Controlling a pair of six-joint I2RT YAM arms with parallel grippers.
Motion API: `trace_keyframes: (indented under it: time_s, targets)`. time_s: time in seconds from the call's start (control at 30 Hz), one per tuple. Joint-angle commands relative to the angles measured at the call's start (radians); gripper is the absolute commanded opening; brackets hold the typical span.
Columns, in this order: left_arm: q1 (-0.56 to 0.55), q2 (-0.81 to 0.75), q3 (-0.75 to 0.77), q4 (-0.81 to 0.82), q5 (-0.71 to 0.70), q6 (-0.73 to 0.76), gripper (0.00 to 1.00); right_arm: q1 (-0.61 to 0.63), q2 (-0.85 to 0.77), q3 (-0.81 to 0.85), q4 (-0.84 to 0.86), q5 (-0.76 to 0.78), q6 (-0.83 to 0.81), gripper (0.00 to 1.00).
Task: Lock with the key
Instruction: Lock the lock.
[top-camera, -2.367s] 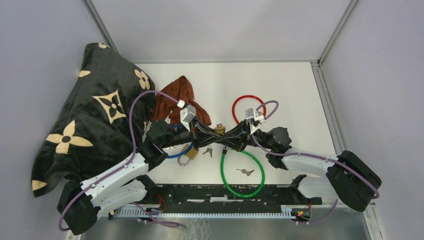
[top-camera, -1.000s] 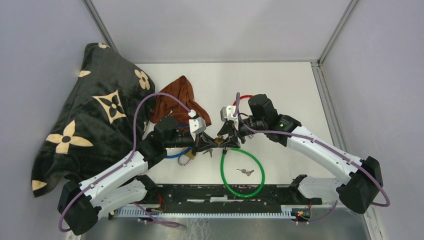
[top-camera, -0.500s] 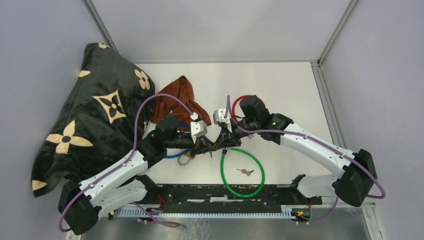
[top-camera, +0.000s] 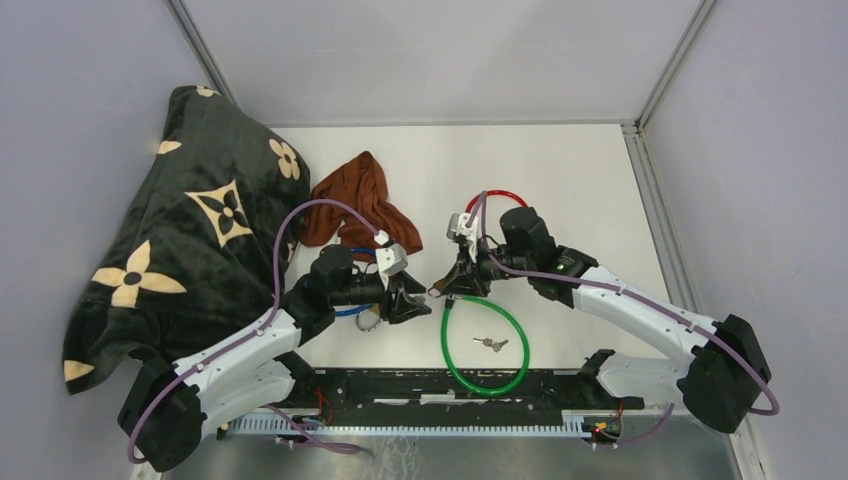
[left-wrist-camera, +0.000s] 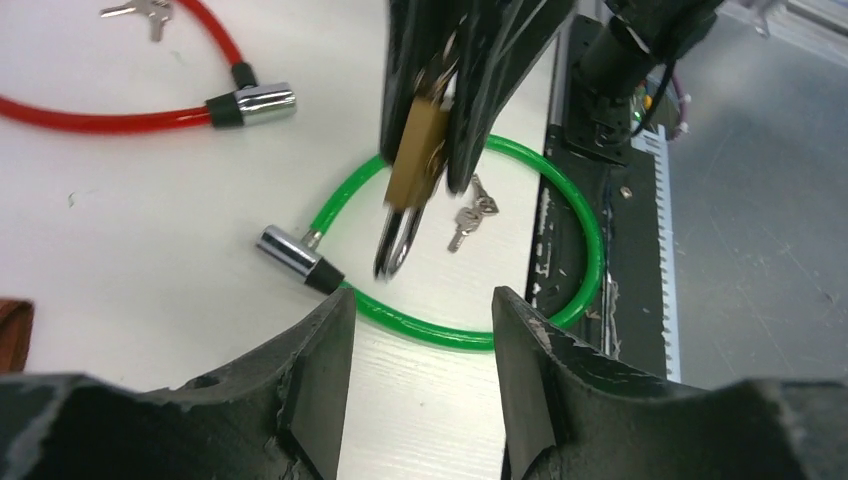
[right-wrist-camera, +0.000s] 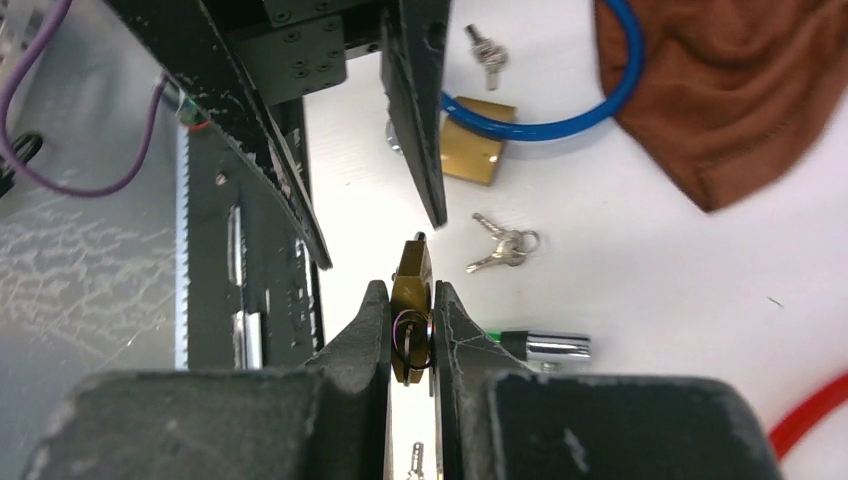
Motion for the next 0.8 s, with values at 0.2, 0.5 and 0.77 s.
trace_keyframes:
  time_s: [0.2,0.5,0.77]
  targets:
    - [0.063,-0.11,-0.092,0.318,-0.04,-0.22,0.64,-0.073,-0.155,-0.152,0.549,-0.022,0.315,0.0]
    - [0.065,-0.187,-0.024,0.364,-0.099,-0.408,0.6,-0.075,-0.209,-0.329,1.055,-0.031,0.537,0.0]
    - [0.065,-0.189,-0.014,0.394,-0.121,-0.44,0.4,-0.074,-0.184,-0.371,1.249,-0.031,0.629,0.0]
